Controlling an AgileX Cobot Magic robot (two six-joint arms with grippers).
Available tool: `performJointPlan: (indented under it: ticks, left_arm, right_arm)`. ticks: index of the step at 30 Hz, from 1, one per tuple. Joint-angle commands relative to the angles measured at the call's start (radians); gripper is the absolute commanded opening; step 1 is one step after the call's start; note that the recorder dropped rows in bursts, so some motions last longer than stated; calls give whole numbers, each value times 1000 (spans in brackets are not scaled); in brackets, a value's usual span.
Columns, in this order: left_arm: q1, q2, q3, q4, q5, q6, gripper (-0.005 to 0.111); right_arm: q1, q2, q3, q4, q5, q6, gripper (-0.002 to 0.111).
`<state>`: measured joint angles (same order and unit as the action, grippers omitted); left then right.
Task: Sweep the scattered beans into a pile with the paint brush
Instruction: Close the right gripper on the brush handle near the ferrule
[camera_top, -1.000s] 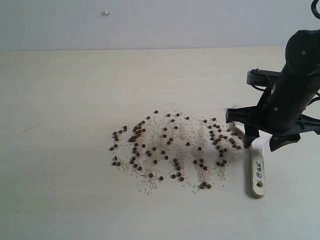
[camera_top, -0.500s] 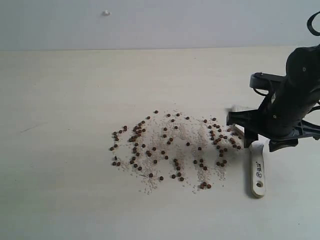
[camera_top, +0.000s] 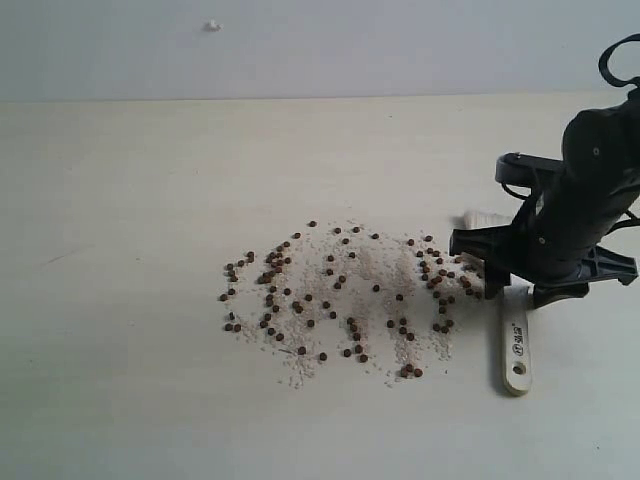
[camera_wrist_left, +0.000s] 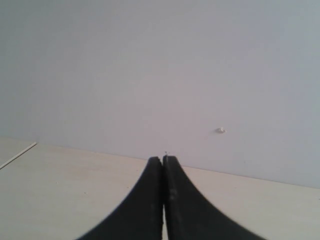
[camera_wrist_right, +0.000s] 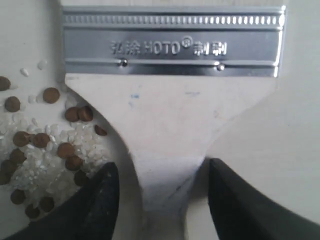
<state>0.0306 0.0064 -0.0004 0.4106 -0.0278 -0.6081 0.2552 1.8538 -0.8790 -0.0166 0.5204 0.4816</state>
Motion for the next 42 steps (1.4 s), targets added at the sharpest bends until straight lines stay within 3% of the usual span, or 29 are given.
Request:
performJointPlan:
  ticks: [1,11,24,26,28,30,37,42]
  left_arm:
    - [4,-6,0,-2,-5,3,0]
    - [4,-6,0,-2,-5,3,0]
    - [4,-6,0,-2,-5,3,0]
    - [4,-6,0,-2,-5,3,0]
    - [4,-6,0,-2,-5,3,0]
    - [4,-6,0,-2,-5,3,0]
    - [4,-6,0,-2,-5,3,0]
    - [4,-6,0,-2,-5,3,0]
  right_arm:
    - [1,10,4,-19,1,3,51]
    - [1,10,4,-125,57,97,51]
    - [1,10,2,-117,77,36,51]
    - [1,10,2,-120,77,34,46]
    - [1,10,2,-120,63,-16,28]
    - [1,10,2,-120,38,-43,19]
    - [1,10,2,-120,33,-60,25]
    - [1,10,2,-150,80,-106,0]
